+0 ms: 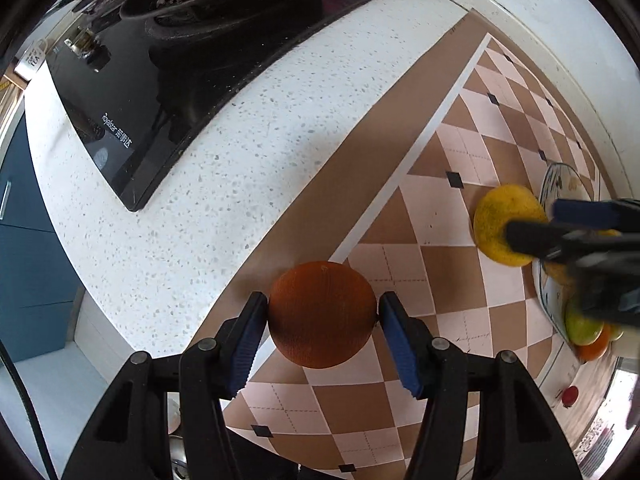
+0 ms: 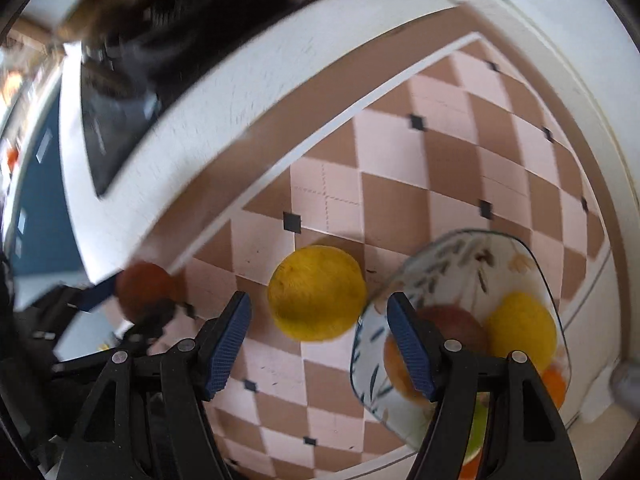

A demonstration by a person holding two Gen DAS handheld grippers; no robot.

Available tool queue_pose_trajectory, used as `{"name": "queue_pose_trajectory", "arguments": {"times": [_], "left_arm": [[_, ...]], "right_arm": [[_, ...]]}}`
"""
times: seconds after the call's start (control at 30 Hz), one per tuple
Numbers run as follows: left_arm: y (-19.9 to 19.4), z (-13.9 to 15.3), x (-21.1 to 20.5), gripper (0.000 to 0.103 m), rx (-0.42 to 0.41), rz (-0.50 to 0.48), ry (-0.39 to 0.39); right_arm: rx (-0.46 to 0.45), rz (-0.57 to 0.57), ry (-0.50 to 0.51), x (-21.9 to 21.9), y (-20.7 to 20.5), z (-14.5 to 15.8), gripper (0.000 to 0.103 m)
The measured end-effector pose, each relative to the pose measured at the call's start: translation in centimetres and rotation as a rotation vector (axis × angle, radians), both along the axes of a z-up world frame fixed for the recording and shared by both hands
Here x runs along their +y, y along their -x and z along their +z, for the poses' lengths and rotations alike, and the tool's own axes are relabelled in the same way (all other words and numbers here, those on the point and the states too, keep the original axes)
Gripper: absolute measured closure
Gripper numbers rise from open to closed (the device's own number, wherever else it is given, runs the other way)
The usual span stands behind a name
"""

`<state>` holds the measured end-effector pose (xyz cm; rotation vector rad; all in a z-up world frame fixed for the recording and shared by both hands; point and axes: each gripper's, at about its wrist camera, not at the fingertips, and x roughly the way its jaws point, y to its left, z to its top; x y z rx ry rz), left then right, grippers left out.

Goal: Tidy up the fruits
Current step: 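Grasp the dark orange with the left tool while the right tool grasps the lemon, then carry the dark orange and lemon in both tools onto the plate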

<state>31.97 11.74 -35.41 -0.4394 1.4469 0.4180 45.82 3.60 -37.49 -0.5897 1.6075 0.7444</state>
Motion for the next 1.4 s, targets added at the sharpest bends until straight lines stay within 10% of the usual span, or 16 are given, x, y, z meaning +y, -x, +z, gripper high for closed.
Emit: {"name": "queue_pose_trajectory", "arguments": {"times": [0.4, 0.83, 1.4], "left_arm": [[-2.1, -0.3, 0.5, 0.049, -0.005, -0.013, 0.024], [-2.2, -2.1, 0.9, 0.049, 0.029, -0.032, 0.093], [-3.7, 2.7, -1.1, 0.05, -0.075, -0.143, 0.064]], "right_arm": [[-0.197, 0.091, 0.003, 0.1, 1.8, 2.2, 0.028], [-0.192, 0.221, 0.078, 1.9, 2.7, -1.0, 0.041], [-0.14, -0.37, -0.303, -11.1, 2.6, 8.6, 0.042]]}}
